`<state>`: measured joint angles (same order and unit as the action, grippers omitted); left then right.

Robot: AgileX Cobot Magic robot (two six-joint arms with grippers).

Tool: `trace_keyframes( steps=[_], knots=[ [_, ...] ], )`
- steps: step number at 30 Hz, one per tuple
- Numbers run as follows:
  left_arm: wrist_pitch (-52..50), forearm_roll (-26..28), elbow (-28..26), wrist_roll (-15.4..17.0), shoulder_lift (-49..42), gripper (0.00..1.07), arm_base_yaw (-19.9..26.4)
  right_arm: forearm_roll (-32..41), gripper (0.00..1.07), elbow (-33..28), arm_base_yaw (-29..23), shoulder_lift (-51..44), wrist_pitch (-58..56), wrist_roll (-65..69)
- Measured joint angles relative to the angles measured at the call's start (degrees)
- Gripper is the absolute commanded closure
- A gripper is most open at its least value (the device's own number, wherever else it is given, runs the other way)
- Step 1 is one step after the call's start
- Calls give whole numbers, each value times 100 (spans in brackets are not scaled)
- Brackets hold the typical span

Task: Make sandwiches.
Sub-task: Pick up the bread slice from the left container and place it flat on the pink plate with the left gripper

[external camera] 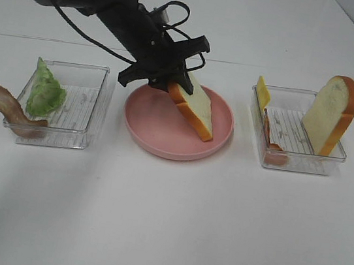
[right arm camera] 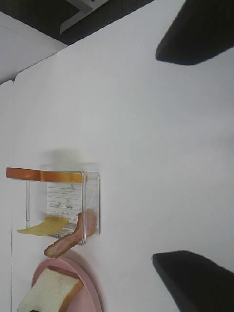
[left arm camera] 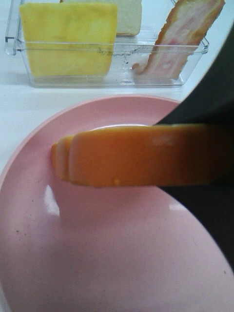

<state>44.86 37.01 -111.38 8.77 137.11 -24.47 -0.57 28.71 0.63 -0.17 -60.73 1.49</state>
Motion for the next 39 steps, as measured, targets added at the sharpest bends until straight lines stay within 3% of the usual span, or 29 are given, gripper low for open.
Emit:
trace_keyframes(
  steps=[7, 12, 14, 15, 17, 18, 20, 23, 29, 36, 39],
  knots=[
    [-109, 46, 0, 0, 40, 96, -86, 0, 11, 0, 0, 0, 0, 0],
    [-120, 52, 0, 0, 57, 84, -92, 0, 11, 0, 0, 0, 0, 0],
    [-120, 40, 0, 0, 57, 68, -92, 0, 11, 0, 0, 0, 0, 0],
    [-120, 40, 0, 0, 57, 68, -92, 0, 11, 0, 0, 0, 0, 0],
    [-103, -46, 0, 0, 103, 45, -109, 0, 11, 0, 0, 0, 0, 6],
    [-103, -46, 0, 0, 103, 45, -109, 0, 11, 0, 0, 0, 0, 6],
    [-97, -178, 0, 0, 97, 22, -120, 0, 11, 0, 0, 0, 0, 6],
    [-97, -264, 0, 0, 80, 20, -120, 0, 11, 0, 0, 0, 0, 6],
    [286, -1106, -29, 29, -218, 19, -120, 0, 11, 0, 0, 0, 0, 6],
    [1003, -2452, -52, 413, -733, 19, -120, 0, 11, 0, 0, 0, 0, 6],
    [1106, -2595, -52, 424, -837, 19, -120, 0, 11, 0, 0, 0, 0, 6]
  ],
)
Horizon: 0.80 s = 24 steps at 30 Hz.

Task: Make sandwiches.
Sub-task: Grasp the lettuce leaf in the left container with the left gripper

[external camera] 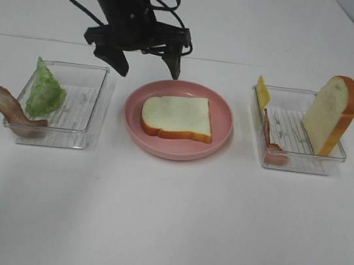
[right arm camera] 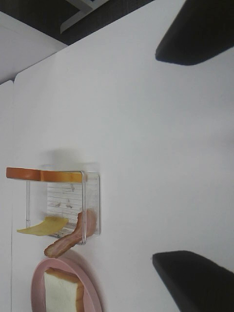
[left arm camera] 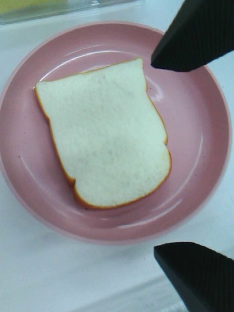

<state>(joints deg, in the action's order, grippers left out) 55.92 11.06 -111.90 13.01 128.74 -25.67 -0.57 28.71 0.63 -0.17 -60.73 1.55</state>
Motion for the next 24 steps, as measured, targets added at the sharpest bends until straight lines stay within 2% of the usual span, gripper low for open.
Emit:
trace_keyframes(
  steps=[2, 4, 5, 8, 12, 13, 15, 16, 18, 20, 24],
  knots=[
    [533, -487, -11, 0, -407, 19, 0, 0, 11, 0, 0, 0, 0, 0],
    [728, -625, -11, 0, -498, 19, 0, 0, 11, 0, 0, 0, 0, 0],
    [1106, -917, -11, 0, -625, 19, 0, 0, 11, 0, 0, 0, 0, 0],
    [1318, -1106, -11, 0, -710, 19, 120, 0, 11, 0, 0, 0, 0, 0],
    [1341, -1106, -11, 0, -762, 19, 407, 0, 11, 0, 0, 0, 0, 0],
    [1346, -1146, -11, 0, -831, 19, 642, 0, 11, 0, 0, 0, 0, 0],
    [1346, -1157, -11, -6, -854, 19, 762, 0, 11, 0, 0, 0, 0, 0],
    [1346, -1192, -11, -40, -900, 19, 997, 0, 11, 0, 0, 0, 0, 0],
    [1346, -1215, -11, -57, -905, 19, 1123, 0, 11, 0, 0, 0, 0, 0],
    [1352, -1255, -11, -86, -900, 19, 1444, 0, 11, 0, 0, 0, 0, 0],
    [1352, -1272, -11, -149, -848, 19, 1684, 0, 11, 0, 0, 0, 0, 0]
  ],
)
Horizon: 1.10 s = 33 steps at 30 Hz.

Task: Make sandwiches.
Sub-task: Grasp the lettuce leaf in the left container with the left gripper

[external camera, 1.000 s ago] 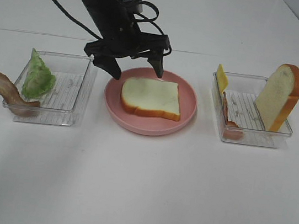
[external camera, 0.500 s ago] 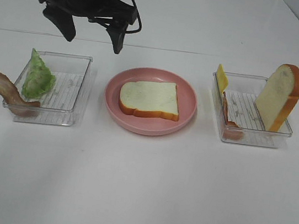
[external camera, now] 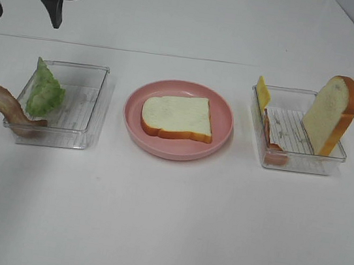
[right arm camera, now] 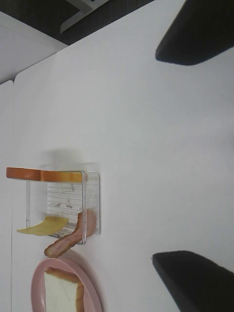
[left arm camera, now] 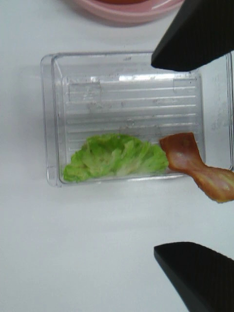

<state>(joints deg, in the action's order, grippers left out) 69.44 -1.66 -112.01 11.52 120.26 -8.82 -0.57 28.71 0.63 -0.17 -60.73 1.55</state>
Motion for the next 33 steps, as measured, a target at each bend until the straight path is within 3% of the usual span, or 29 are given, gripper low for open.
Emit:
trace_keyframes(
  steps=[21, 29, 33],
  knots=[
    [-430, 132, 0, -252, 1243, 22, 115, 0, 11, 0, 0, 0, 0, 0],
    [-430, 0, 0, -275, 1289, 40, 115, 0, 11, 0, 0, 0, 0, 0],
    [-413, -52, 0, -275, 1289, 40, 115, 0, 11, 0, 0, 0, 0, 0]
  ],
)
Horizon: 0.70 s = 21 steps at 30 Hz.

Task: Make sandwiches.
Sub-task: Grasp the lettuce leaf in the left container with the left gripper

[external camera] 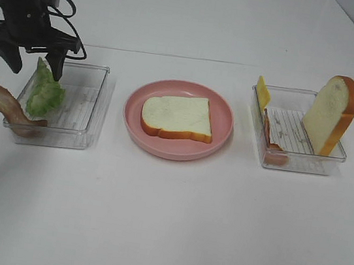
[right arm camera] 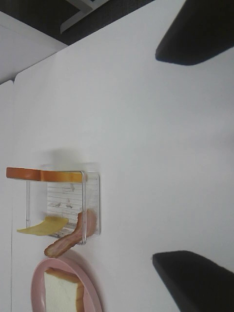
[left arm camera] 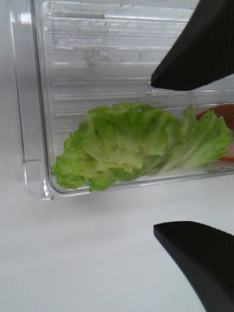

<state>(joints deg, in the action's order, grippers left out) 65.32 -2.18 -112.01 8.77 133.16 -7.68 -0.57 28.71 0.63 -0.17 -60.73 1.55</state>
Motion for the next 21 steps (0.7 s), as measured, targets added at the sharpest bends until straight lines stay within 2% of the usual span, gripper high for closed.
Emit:
trace_keyframes(
  steps=[9, 11, 14, 15, 17, 19, 21],
  knots=[
    [74, -103, 0, -52, 46, 43, 0, 0, 11, 0, 0, 0, 0, 0],
    [74, -103, 0, -69, 46, 50, 0, 0, 11, 0, 0, 0, 0, 0],
    [74, -103, 0, -74, 46, 52, 0, 0, 11, 0, 0, 0, 0, 0],
    [74, -103, 0, -86, 46, 58, 0, 0, 11, 0, 0, 0, 0, 0],
    [74, -103, 0, -86, 46, 60, 0, 0, 11, 0, 0, 0, 0, 0],
    [74, -120, 0, -109, 46, 72, 0, 0, 11, 0, 0, 0, 0, 0],
    [74, -126, 0, -109, 46, 75, 0, 0, 11, 0, 0, 0, 0, 0]
  ],
)
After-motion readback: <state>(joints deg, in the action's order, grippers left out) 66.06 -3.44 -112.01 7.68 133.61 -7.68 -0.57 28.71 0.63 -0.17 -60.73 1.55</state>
